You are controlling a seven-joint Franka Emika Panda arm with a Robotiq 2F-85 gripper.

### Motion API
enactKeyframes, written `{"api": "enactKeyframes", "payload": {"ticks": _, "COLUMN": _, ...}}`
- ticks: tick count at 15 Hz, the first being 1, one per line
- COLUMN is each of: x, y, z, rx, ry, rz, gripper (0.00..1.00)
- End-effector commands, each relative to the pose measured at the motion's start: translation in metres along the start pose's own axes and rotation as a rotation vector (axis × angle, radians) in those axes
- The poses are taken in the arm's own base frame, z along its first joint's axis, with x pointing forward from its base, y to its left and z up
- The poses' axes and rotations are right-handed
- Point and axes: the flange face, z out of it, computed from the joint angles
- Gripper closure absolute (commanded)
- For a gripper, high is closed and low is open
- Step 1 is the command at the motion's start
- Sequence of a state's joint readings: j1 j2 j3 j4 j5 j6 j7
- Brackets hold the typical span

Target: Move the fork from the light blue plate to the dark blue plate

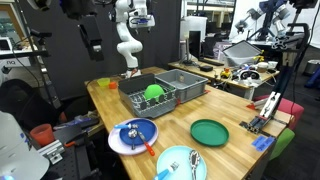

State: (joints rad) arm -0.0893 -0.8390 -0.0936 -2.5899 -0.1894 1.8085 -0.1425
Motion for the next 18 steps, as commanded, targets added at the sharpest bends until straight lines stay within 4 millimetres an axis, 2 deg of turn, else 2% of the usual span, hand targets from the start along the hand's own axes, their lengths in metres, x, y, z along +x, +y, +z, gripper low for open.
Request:
{"api": "enactKeyframes", "payload": {"ticks": 1, "x": 0.020, "y": 0.006, "z": 0.037, "rx": 0.076, "ry": -0.093, "rz": 0.010, "gripper": 0.00}}
{"api": "enactKeyframes", "payload": {"ticks": 5, "x": 0.037, "y": 0.022, "z": 0.084, "rx": 0.160, "ry": -0.164, "rz": 0.097, "gripper": 0.00}}
{"api": "enactKeyframes", "payload": {"ticks": 9, "x": 0.045, "y": 0.036, "z": 0.126, "rx": 0.153, "ry": -0.206, "rz": 0.192, "gripper": 0.00}}
{"api": "enactKeyframes", "payload": {"ticks": 18, "x": 0.045, "y": 0.036, "z": 0.129, "rx": 0.153, "ry": -0.224, "rz": 0.180, "gripper": 0.00}}
